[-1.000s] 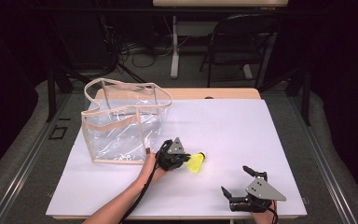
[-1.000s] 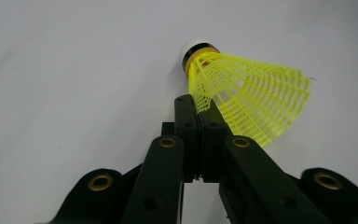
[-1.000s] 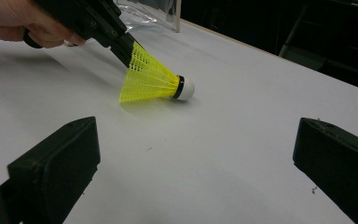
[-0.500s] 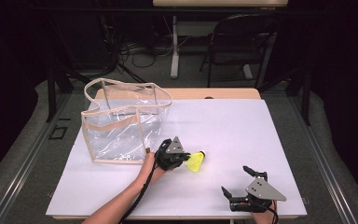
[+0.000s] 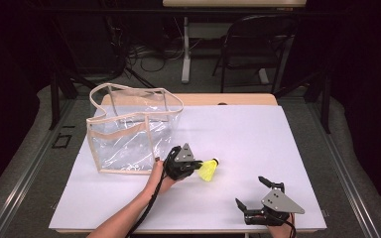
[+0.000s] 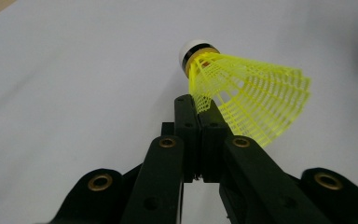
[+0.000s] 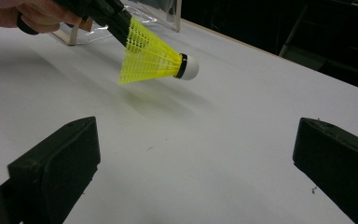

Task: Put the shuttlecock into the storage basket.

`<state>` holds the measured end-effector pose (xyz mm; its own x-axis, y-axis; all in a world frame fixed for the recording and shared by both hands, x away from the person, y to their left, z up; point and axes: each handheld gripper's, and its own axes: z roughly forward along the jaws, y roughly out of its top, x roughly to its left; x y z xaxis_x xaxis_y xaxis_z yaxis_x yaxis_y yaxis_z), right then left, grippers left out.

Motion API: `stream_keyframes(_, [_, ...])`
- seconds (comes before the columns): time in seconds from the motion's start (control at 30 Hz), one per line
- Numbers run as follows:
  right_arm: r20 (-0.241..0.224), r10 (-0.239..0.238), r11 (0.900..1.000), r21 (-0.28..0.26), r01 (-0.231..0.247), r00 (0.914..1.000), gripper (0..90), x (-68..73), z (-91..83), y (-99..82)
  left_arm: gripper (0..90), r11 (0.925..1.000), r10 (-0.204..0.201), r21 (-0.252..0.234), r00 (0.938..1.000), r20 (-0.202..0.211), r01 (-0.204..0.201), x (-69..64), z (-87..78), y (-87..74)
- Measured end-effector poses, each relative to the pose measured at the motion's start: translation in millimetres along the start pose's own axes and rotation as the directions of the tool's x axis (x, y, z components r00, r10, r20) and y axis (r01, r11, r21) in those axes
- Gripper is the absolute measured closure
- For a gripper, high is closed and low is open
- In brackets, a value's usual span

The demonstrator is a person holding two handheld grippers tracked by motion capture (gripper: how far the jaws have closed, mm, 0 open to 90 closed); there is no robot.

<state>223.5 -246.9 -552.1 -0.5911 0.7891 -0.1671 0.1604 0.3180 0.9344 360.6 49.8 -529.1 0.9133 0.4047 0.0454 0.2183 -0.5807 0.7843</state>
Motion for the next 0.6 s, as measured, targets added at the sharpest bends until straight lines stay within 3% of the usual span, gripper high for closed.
stream_keyframes(0.6, [-0.002,0.002,1.0000,0.001,-0.002,1.0000,0.4,0.3,0.6,-0.3,88.7,0.9994,-0.010,-0.034,0.9998,-0.017,0.009,4.3,-13.8,5.2])
